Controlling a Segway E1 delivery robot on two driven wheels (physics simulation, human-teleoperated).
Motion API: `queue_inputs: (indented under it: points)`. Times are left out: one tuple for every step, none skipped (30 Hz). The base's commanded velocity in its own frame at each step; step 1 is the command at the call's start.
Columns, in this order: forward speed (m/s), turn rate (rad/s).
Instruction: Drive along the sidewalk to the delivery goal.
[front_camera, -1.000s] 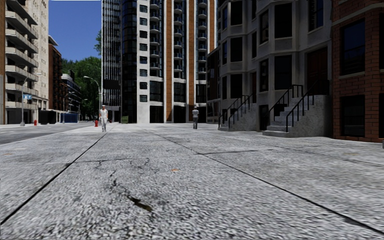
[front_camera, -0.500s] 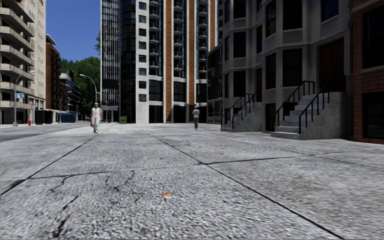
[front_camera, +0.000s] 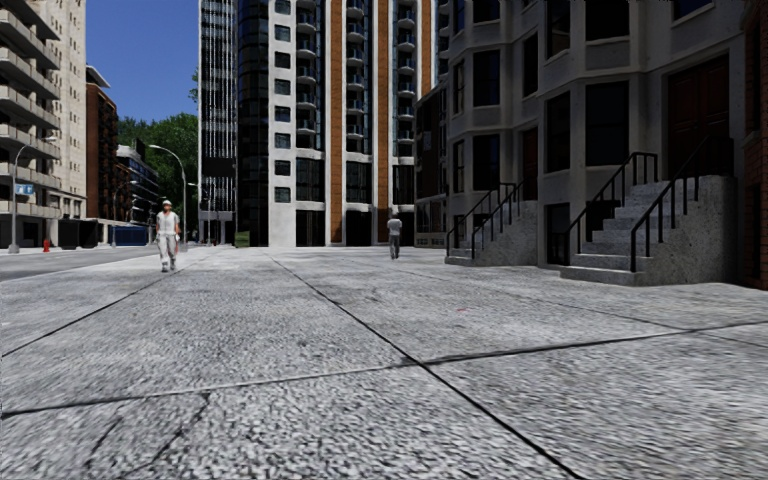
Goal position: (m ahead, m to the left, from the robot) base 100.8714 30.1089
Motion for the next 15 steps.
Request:
queue_inputs:
  points:
    - [2.00,0.00]
    - [2.00,0.00]
    - [2.00,0.00]
    - [2.00,0.00]
    - [2.00,0.00]
    - [2.00,0.00]
    - [2.00,0.00]
    - [2.00,0.00]
    - [2.00,0.00]
    - [2.00,0.00]
    - [2.00,0.00]
    - [2.00,0.00]
    - [2.00,0.00]
    - [2.00,0.00]
    - [2.00,0.00]
